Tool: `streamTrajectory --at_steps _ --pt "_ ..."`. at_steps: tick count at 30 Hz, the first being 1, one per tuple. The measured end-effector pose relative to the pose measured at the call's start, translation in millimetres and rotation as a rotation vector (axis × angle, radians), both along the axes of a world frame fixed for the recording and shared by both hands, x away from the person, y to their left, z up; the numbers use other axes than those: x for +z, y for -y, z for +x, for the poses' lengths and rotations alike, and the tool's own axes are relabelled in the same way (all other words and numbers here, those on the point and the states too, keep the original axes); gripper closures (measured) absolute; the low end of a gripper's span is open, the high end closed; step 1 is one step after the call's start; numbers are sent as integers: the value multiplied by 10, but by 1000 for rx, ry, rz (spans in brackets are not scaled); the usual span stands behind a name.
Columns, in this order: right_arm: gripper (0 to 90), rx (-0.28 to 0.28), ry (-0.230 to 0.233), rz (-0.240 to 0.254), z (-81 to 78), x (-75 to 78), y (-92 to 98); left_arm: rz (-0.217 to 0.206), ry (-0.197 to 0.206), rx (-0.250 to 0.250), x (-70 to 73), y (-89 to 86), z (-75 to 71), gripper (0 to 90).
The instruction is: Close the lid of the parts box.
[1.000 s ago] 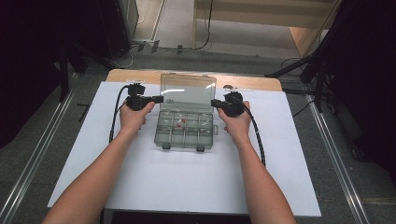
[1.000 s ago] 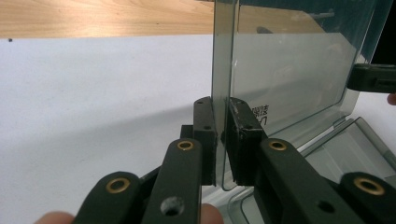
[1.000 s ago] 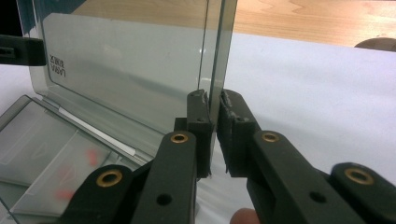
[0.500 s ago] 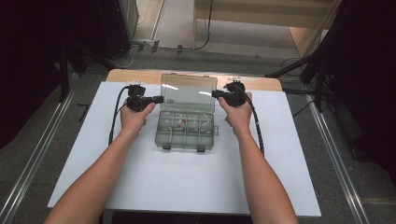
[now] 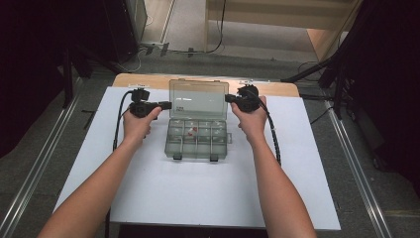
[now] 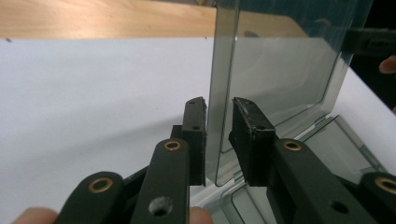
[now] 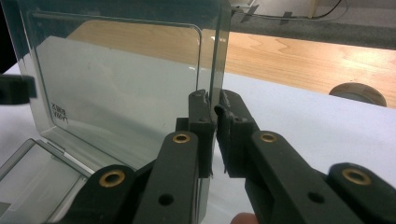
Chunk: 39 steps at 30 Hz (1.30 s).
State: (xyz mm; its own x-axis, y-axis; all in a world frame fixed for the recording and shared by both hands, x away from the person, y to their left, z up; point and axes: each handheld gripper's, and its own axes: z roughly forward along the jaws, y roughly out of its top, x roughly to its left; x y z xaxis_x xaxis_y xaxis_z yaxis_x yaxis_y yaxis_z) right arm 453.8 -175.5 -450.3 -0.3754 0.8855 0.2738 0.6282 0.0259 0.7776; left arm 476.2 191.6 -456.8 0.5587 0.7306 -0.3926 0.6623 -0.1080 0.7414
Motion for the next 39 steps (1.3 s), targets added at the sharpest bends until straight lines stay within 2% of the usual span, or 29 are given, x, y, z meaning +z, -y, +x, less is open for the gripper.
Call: streamTrajectory --at_steps 4,7,9,11,17,19,21,26,30,32,36,39 --pt "857 -5 14 7 -26 -9 -4 -30 3 4 81 -98 28 757" --pt "857 -6 27 2 -50 -7 -9 -18 9 31 108 -82 63 834" --pt "857 -4 32 5 -67 -3 -8 12 -1 36 109 -46 113 884" --pt "857 -4 37 8 -84 0 -7 19 -11 35 128 -3 168 900" --pt "857 1 63 8 -141 2 -3 4 -71 13 100 121 332 900" --pt "857 -1 69 14 -161 -5 3 -39 -90 14 85 138 360 900" --pt "856 5 77 19 -177 -11 14 -57 -105 18 74 154 369 900" --pt "853 19 92 24 -217 -14 37 -69 -105 -8 63 178 363 900" --pt "843 38 97 25 -248 -8 62 -110 -118 -35 67 168 356 900" --pt "818 48 103 20 -277 4 66 -118 -109 -45 80 175 341 900" --pt "700 62 128 14 -361 39 109 -110 -94 -60 96 192 315 900" --pt "692 66 149 49 -435 80 210 -111 -86 -67 108 203 287 900"
